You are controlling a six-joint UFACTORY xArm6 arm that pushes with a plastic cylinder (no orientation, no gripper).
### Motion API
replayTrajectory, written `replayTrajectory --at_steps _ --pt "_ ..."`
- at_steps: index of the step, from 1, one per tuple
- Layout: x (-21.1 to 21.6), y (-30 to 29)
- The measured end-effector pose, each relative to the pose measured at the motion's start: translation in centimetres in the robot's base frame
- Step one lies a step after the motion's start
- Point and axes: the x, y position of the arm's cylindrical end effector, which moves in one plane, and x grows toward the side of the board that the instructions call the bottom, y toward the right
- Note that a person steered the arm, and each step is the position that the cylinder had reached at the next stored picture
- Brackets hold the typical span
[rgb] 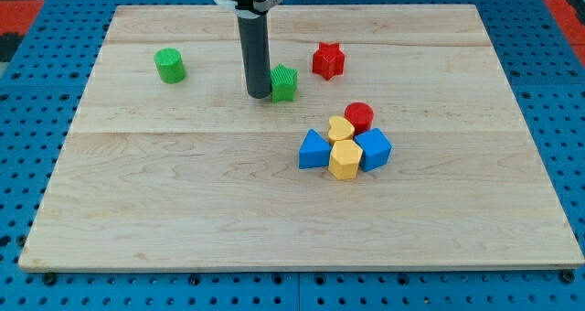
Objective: Slide the green star to the top left of triangle
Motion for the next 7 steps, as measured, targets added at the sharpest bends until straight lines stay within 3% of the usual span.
replayTrajectory --at_steps 2,3,5,7 --pt "-7.0 1.5" --pt "-6.1 5.7" --pt "-1.7 5.6" --pt "-5.7 3.7"
